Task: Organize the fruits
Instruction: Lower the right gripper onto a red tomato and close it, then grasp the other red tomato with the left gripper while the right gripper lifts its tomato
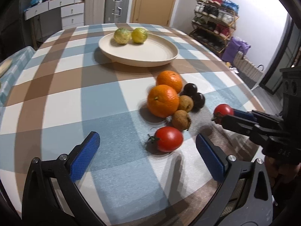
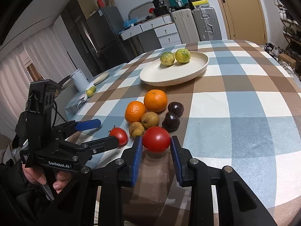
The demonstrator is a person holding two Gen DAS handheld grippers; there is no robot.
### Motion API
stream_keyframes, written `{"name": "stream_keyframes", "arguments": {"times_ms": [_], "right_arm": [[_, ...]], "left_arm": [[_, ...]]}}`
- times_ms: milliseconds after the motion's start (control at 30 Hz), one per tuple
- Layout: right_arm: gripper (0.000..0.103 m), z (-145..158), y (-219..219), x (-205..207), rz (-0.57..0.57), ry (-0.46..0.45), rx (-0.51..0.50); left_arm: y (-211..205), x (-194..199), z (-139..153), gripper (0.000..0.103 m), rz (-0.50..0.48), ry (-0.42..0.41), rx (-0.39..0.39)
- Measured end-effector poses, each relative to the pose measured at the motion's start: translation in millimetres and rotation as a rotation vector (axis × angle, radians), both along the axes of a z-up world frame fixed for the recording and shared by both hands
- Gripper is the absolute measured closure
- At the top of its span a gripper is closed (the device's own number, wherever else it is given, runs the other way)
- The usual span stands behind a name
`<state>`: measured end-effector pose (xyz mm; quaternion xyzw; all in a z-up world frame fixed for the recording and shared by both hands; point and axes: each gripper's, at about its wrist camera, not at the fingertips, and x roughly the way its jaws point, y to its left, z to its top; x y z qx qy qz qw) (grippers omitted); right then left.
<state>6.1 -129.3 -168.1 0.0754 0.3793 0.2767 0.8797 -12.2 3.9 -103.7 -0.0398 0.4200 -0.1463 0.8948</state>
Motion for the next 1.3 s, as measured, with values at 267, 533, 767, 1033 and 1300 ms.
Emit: {"name": "stream_keyframes", "arguments": {"times_ms": [267,533,767,1033,1300], "right_arm": [[0.072,-0.3,-2.9,-1.6,-0.005,-0.004,0.005],[0.072,4.1,-1.0,-3.7,0.006,-0.019,0.004],[0.072,15.8,-1.0,6.8,0.022,-0.038,0.027],[0.072,30.0,-3.4,40.5,0.019,-0.045,0.068],[0.072,39.4,7.0,94.0,0.043,-0.040,0.093]], "left_arm": [[-4.1,-0.1,-1.5,0.050,-0.055,0.002,-0.023],[-2.3,-4.7,3.5,0.076,-0.087,-0.010,-0.050],[15.8,-1.1,21.5,0.078,-0.065,-0.050,-0.071],[41.1,34.9,34.9,0.079,-0.011,-0.073,-0.078],[50.6,89.1,41.7,0.090,0.006,-0.080,-0.077]]}}
